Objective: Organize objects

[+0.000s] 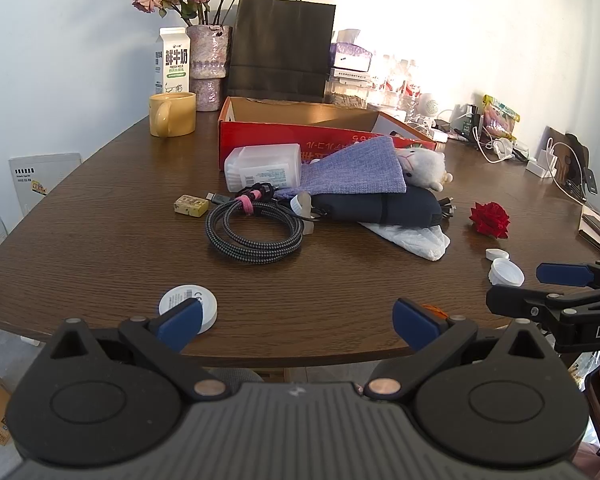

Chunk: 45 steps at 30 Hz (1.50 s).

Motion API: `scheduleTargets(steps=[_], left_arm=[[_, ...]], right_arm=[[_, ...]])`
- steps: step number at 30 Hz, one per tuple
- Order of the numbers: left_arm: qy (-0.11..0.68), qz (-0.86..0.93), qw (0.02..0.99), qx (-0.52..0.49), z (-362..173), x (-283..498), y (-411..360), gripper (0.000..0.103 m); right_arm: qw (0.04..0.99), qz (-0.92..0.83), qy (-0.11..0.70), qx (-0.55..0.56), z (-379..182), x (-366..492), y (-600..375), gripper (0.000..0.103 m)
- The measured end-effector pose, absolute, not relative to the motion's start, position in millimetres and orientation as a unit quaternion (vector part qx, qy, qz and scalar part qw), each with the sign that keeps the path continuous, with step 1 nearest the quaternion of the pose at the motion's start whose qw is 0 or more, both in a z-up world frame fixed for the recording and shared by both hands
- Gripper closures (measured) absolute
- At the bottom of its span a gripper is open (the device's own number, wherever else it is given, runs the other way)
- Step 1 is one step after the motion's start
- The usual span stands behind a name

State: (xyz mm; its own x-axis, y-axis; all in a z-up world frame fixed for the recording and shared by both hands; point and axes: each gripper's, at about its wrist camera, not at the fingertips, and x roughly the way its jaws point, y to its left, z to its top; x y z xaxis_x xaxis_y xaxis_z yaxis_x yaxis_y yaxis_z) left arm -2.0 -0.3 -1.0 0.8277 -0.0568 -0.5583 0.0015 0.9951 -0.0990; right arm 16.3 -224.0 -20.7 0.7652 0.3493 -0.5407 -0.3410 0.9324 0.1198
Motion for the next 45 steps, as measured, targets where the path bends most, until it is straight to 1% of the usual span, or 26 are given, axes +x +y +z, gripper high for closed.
scheduleTargets(steps=[45], left_arm=[[0.292,-0.015,0.955,-0.049,-0.2,-2.5,3.9,0.000]], right_arm=[[0.940,0.183,0.289,0.006,-21.0,15.6,-223.6,0.000]])
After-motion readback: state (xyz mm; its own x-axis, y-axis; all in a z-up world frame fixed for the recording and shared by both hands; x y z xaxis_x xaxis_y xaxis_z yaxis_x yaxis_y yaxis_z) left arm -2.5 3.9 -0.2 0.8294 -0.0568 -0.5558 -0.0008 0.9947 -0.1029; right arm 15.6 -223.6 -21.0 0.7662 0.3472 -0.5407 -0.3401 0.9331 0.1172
